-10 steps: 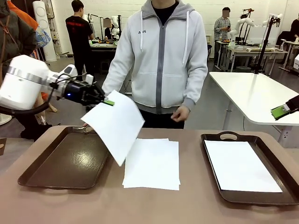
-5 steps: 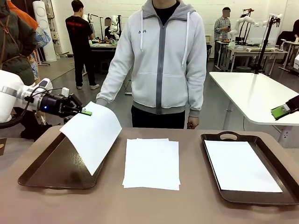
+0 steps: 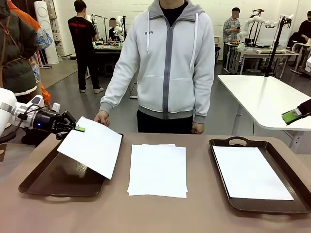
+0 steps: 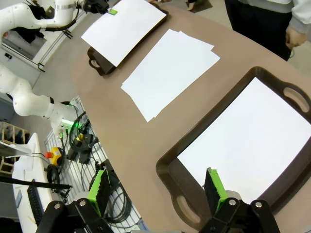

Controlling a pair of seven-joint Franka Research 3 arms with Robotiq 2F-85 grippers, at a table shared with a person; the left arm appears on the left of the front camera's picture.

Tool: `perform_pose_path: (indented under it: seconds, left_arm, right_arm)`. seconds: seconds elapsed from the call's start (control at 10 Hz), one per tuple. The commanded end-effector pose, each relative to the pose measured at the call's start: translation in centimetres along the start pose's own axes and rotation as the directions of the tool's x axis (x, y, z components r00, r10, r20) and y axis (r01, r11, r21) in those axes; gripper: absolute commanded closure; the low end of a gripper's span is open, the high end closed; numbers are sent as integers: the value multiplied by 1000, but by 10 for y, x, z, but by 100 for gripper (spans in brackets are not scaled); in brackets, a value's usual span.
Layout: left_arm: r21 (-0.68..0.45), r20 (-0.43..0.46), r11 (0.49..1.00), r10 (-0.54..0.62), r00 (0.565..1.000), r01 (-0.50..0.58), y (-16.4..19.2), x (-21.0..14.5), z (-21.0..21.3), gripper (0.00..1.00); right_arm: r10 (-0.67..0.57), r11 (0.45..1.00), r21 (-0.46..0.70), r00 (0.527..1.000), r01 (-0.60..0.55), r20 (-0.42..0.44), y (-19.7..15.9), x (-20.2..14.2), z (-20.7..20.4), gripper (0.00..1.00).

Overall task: Sort the A4 documents.
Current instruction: Place the A4 Paper in the designated Handle tray.

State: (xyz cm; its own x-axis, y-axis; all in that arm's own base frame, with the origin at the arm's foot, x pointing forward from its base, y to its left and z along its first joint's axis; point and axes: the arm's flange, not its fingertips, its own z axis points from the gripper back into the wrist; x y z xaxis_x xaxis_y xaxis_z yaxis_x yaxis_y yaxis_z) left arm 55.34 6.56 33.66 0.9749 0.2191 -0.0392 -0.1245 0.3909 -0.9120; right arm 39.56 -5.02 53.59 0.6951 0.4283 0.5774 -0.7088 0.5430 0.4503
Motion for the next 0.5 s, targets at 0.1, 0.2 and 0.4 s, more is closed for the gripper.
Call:
perform_pose_path:
  seconds: [0.1, 0.2, 0.4]
  left_arm:
    - [145, -43, 989, -22, 999, 28, 1, 5, -3, 99]
    - [181, -73, 983, -23, 997, 36, 0, 9, -3, 99]
    - [263, -144, 964, 6, 989, 32, 0, 17, 3, 99]
  right_arm:
    - [4, 1000, 8, 1000, -4, 3, -1, 0, -1, 0]
    - [4, 1000, 8, 1000, -4, 3, -1, 0, -1, 0]
    - [4, 1000, 8, 1000, -4, 3, -1, 0, -1, 0]
